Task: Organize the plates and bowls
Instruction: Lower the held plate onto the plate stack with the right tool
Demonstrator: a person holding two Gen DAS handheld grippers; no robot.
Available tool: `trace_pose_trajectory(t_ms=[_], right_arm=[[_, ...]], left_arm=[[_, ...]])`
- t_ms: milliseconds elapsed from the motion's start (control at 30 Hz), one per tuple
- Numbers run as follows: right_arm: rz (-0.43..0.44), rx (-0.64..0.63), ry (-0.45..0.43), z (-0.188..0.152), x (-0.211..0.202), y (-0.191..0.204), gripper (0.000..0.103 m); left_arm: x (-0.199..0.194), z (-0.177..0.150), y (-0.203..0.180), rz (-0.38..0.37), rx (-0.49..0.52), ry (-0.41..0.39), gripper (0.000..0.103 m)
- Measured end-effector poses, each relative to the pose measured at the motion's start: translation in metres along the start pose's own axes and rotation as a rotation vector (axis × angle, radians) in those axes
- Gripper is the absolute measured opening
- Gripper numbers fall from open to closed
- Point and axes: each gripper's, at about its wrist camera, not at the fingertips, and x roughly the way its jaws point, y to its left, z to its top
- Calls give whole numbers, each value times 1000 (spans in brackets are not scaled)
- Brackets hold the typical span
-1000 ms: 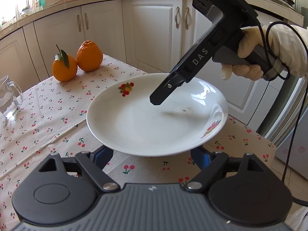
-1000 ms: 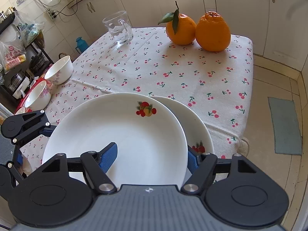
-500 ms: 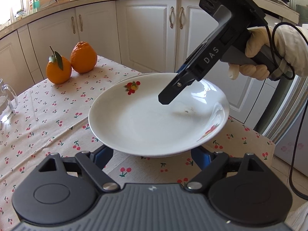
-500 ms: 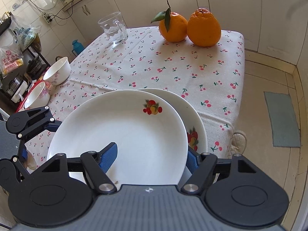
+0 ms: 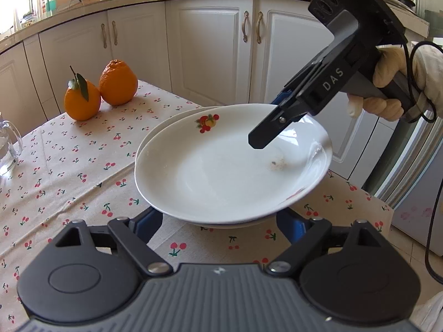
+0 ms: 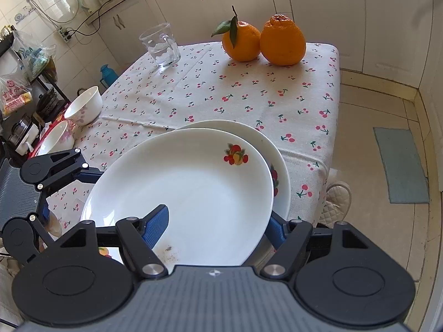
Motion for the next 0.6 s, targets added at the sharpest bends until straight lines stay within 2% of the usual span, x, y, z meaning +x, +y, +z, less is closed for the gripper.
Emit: trace_pose_trajectory(t_ms=[600], right_arm=[[-64,-17,0,-11,-14,16,78]], left_arm=[[-2,-1,4,4,-9,-15,91]])
